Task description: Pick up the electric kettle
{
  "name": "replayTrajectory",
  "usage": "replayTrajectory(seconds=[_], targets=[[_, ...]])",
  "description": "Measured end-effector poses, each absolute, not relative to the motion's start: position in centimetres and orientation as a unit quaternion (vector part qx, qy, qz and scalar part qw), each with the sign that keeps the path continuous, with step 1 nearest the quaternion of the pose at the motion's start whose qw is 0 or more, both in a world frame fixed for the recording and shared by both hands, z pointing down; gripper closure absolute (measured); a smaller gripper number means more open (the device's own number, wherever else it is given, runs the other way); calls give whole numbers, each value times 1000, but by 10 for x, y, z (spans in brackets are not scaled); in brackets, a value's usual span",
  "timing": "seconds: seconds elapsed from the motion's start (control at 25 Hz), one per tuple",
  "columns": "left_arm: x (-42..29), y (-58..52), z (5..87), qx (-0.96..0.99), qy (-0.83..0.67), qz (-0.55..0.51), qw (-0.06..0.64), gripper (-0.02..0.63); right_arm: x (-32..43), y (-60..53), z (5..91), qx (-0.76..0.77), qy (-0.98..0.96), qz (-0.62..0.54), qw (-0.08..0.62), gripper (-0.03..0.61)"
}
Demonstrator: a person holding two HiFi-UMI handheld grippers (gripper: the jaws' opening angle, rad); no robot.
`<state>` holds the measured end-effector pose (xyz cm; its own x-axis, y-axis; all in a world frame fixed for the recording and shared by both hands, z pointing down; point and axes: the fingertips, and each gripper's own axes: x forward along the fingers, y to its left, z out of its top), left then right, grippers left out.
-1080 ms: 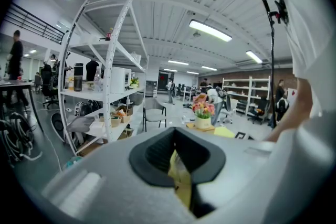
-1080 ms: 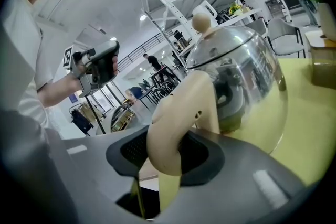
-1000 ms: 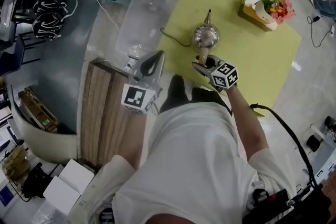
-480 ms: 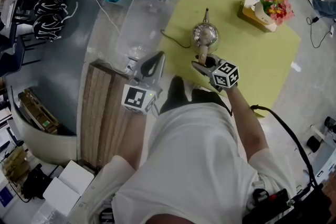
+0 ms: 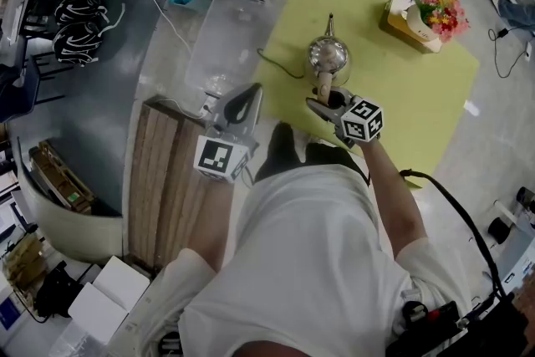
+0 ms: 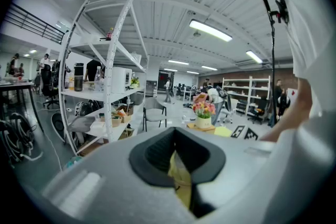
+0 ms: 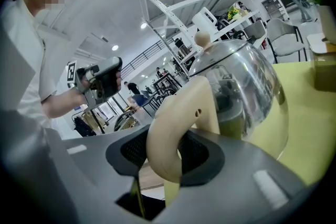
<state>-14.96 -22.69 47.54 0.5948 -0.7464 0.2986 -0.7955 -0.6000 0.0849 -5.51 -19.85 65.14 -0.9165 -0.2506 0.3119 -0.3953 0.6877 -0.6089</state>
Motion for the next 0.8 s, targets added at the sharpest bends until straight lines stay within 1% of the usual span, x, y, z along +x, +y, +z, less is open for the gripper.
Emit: replayTrajectory(seconds=[0.8], targets=[[-146,-234,472,889,-431,117,97,610,-51,-208,621,175,-922,339,69,430]])
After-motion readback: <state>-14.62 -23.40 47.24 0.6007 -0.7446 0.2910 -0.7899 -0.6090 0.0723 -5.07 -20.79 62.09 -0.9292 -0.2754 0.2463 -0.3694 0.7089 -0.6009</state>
